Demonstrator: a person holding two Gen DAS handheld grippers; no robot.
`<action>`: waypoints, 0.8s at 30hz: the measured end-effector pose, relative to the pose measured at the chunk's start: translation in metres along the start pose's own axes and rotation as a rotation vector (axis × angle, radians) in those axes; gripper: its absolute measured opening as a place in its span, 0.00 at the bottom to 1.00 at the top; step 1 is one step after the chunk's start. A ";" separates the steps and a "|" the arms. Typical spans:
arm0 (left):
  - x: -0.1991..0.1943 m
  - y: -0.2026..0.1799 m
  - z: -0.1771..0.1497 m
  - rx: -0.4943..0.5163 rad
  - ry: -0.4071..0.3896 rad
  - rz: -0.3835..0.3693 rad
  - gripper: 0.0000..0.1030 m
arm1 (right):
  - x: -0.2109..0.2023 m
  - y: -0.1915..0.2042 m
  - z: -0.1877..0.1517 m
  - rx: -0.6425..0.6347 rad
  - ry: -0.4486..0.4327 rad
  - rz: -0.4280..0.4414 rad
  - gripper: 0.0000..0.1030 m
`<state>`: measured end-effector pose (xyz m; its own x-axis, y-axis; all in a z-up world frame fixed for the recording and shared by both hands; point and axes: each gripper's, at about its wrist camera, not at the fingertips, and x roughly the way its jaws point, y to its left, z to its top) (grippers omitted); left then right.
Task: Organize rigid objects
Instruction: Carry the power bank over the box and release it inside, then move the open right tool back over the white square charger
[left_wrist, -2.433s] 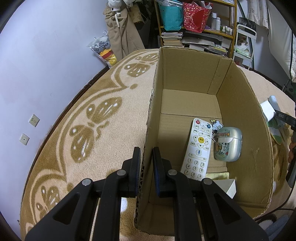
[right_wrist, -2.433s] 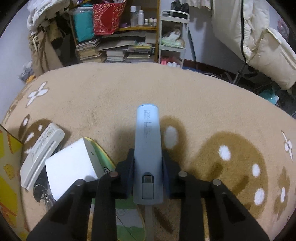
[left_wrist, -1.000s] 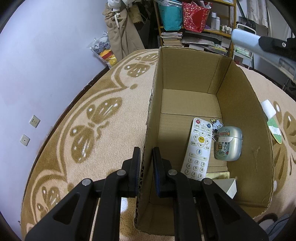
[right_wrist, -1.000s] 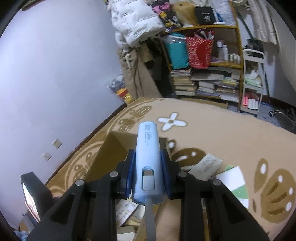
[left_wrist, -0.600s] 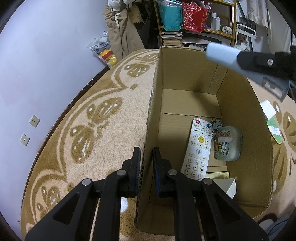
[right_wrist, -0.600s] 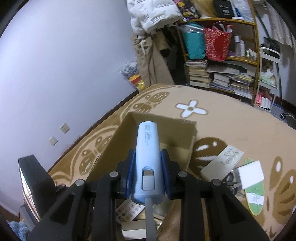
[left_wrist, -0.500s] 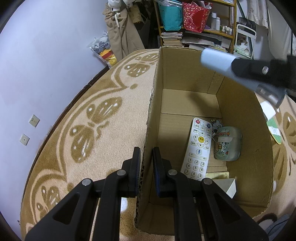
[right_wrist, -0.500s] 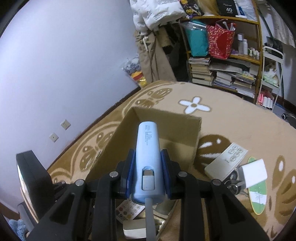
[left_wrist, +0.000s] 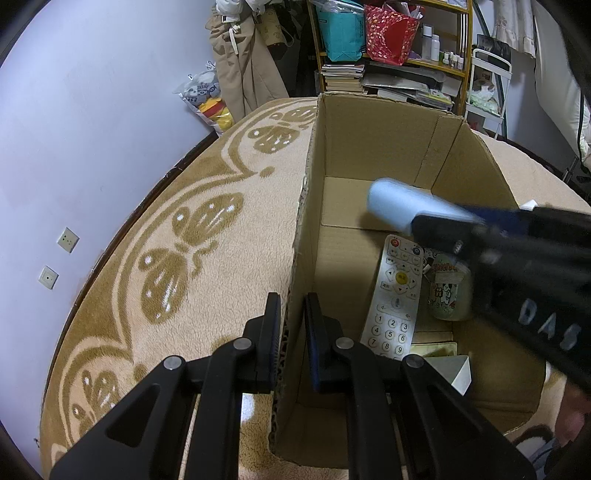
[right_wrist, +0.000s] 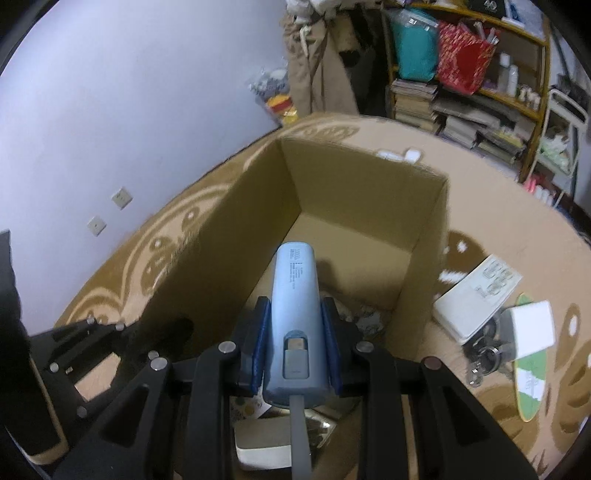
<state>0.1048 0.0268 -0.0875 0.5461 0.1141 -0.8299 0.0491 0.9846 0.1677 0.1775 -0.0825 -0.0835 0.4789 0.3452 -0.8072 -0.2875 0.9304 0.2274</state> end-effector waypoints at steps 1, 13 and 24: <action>0.000 0.000 0.000 0.001 -0.001 -0.002 0.12 | 0.000 0.001 -0.001 -0.015 -0.002 -0.013 0.29; 0.001 0.000 0.000 0.000 0.006 -0.001 0.12 | -0.014 -0.004 0.002 -0.006 -0.057 -0.001 0.32; 0.001 0.000 0.000 -0.001 0.006 -0.001 0.12 | -0.059 -0.024 0.016 0.040 -0.230 -0.097 0.85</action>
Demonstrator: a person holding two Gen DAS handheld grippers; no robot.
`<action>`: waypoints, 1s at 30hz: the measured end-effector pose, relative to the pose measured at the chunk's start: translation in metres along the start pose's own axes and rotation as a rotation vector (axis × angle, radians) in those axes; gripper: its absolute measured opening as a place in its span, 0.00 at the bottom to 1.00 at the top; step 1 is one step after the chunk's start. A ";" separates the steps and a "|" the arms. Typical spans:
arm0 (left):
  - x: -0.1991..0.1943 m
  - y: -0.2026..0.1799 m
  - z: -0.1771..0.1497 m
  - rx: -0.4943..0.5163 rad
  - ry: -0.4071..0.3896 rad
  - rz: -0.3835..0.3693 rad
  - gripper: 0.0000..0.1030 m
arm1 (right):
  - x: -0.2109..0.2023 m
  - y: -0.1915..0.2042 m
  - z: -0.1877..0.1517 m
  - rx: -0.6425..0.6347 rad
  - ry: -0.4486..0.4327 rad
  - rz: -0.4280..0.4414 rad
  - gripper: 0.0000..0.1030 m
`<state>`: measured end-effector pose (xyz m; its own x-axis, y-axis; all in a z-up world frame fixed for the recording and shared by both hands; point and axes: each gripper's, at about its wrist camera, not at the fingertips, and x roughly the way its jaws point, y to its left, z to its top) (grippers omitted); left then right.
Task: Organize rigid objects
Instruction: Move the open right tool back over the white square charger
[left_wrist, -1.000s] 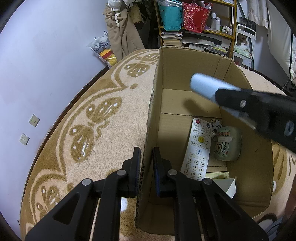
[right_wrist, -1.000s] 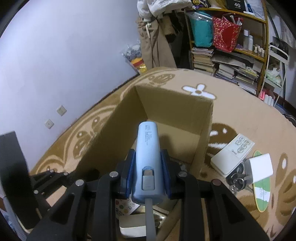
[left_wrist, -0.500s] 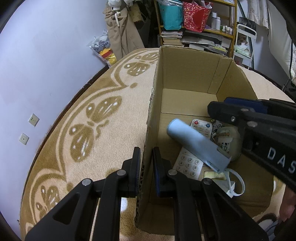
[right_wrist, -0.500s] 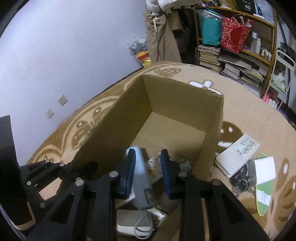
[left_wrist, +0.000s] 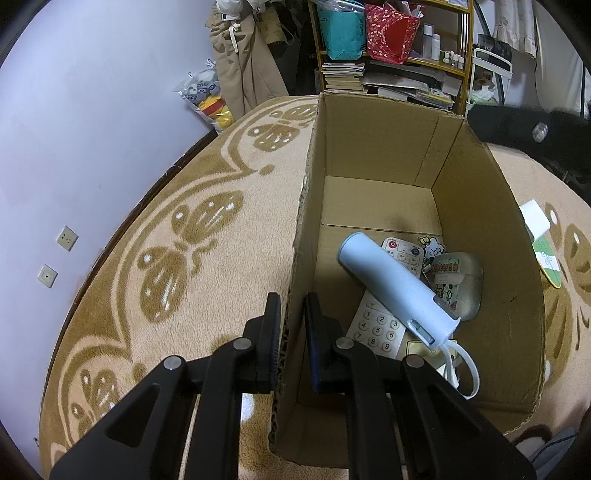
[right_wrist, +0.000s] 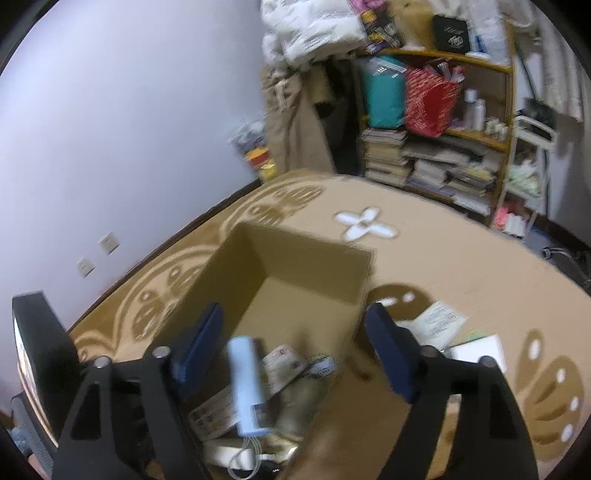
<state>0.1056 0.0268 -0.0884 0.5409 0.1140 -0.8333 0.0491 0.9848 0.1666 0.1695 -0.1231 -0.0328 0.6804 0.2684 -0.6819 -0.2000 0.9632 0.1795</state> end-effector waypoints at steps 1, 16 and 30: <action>-0.001 0.000 0.000 0.000 0.000 0.000 0.12 | -0.002 -0.006 0.002 0.010 -0.015 -0.018 0.88; 0.000 0.001 0.000 0.000 0.000 -0.001 0.12 | 0.013 -0.111 -0.009 0.216 0.007 -0.289 1.00; -0.001 -0.001 -0.001 -0.001 0.003 -0.001 0.12 | 0.054 -0.150 -0.046 0.257 0.143 -0.343 1.00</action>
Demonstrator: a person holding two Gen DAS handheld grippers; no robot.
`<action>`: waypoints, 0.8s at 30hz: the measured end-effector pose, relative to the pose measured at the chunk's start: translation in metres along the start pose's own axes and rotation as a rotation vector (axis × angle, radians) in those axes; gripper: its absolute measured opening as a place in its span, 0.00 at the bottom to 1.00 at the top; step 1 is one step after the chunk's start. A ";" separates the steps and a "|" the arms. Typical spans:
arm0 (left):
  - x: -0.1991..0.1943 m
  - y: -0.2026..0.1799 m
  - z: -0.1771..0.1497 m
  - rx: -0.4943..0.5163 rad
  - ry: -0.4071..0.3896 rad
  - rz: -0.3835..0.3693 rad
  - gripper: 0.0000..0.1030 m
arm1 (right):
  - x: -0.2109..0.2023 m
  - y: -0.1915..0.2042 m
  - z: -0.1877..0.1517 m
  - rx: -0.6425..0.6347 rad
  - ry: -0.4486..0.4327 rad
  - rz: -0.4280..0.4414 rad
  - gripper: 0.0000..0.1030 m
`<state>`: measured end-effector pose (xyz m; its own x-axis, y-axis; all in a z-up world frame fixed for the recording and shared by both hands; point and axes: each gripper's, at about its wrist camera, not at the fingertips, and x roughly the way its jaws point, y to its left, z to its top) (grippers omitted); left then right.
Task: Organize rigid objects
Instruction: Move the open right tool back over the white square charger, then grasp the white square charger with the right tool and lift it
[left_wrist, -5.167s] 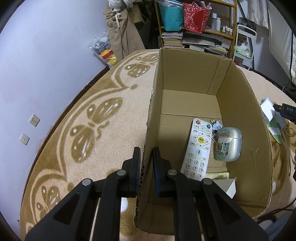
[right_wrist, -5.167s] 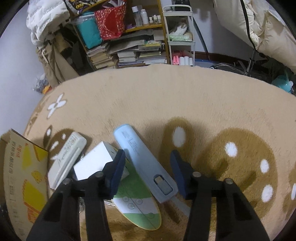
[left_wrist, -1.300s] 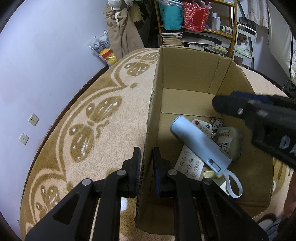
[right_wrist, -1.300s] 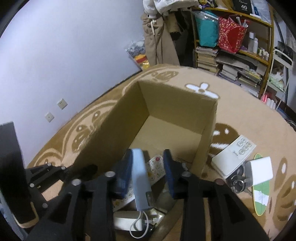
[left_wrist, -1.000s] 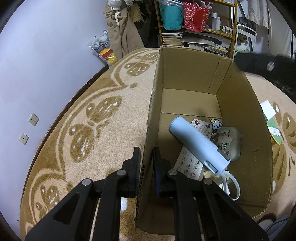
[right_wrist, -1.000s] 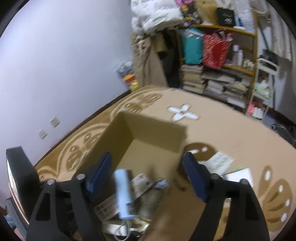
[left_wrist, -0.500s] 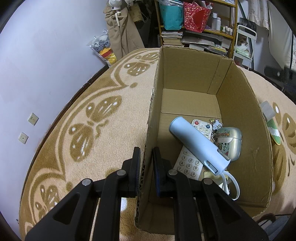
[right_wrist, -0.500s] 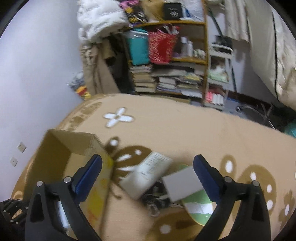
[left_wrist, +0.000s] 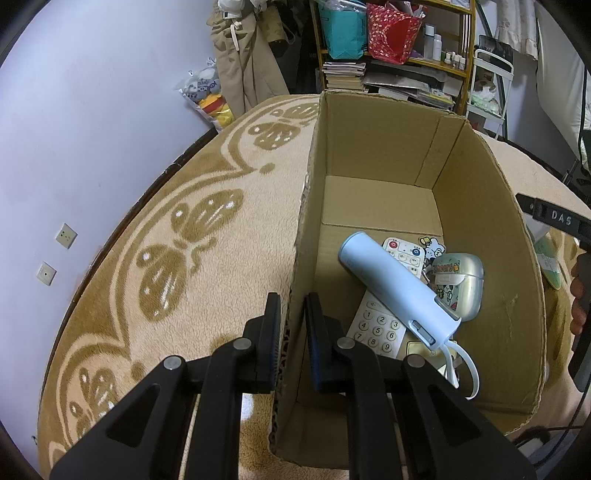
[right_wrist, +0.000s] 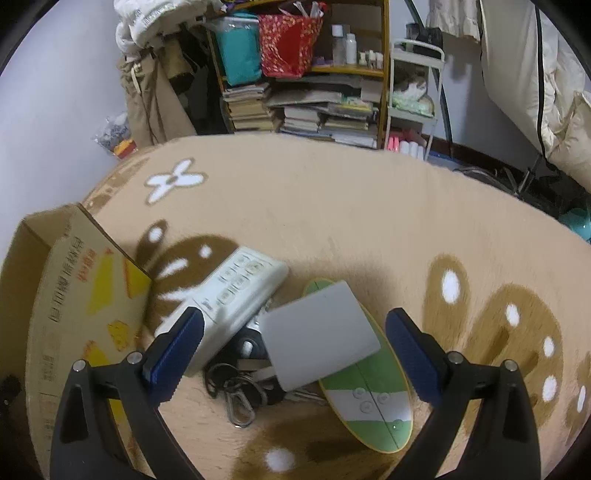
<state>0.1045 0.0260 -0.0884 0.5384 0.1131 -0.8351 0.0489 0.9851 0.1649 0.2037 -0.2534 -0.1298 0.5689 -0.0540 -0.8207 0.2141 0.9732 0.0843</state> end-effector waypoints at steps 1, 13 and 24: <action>0.000 0.000 0.000 0.000 0.000 0.000 0.13 | 0.002 -0.002 -0.001 0.003 0.005 0.000 0.98; 0.002 -0.001 -0.002 -0.008 0.003 -0.009 0.13 | 0.016 -0.005 -0.008 -0.020 0.033 -0.057 0.75; 0.006 0.001 -0.002 -0.015 0.007 -0.016 0.13 | 0.018 -0.007 -0.014 -0.012 0.036 -0.059 0.71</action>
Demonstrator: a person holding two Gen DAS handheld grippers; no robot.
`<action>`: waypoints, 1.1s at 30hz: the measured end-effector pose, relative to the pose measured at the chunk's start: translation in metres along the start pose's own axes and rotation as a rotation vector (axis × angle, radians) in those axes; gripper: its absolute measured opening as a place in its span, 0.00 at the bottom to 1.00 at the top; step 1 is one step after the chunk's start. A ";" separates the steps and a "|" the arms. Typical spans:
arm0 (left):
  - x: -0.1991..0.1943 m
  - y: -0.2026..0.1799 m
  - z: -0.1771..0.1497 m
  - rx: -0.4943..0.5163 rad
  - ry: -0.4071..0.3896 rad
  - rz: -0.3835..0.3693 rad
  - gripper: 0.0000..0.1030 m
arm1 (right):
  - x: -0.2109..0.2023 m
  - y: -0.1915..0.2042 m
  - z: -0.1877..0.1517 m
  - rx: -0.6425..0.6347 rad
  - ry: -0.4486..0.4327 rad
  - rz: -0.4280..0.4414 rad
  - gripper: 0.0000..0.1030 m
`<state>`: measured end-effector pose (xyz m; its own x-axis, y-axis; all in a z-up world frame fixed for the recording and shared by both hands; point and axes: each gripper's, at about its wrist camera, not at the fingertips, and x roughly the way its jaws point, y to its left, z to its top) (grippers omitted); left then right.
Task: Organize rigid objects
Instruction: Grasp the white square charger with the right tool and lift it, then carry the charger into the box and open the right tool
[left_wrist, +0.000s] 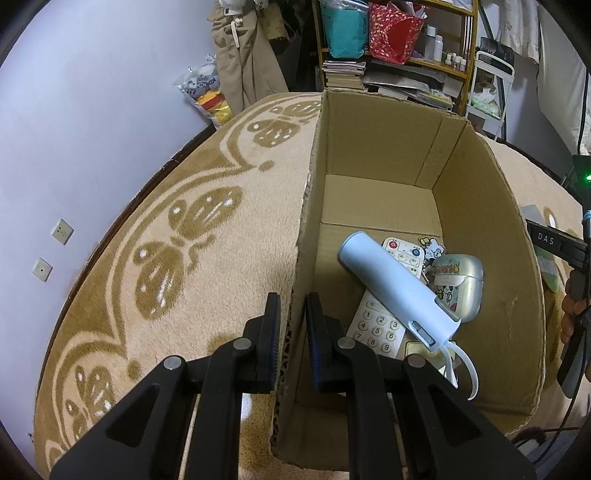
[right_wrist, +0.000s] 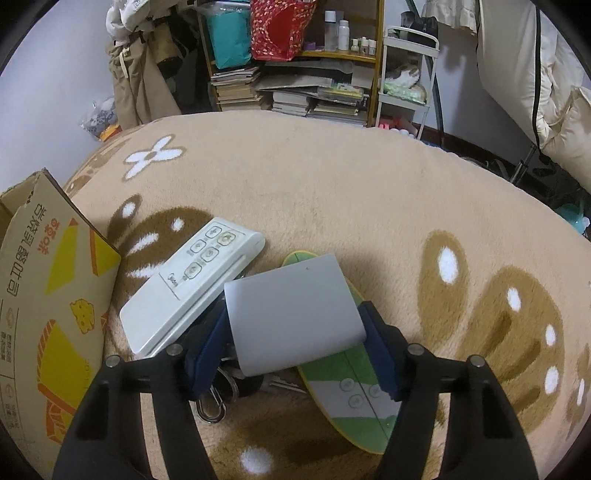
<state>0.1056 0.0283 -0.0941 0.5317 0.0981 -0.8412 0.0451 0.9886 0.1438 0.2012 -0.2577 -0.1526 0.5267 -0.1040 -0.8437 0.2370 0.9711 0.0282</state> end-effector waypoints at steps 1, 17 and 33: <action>0.000 0.001 0.000 0.001 0.000 0.001 0.13 | -0.001 0.000 0.000 0.002 -0.001 0.000 0.71; 0.000 0.002 0.000 0.000 0.000 -0.001 0.13 | -0.051 0.016 0.016 0.003 -0.106 0.082 0.71; 0.001 0.003 0.001 0.002 0.002 0.001 0.13 | -0.124 0.086 0.024 -0.149 -0.250 0.286 0.71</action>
<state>0.1069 0.0310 -0.0936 0.5296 0.0993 -0.8424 0.0463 0.9883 0.1456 0.1757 -0.1664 -0.0333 0.7409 0.1435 -0.6561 -0.0588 0.9870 0.1495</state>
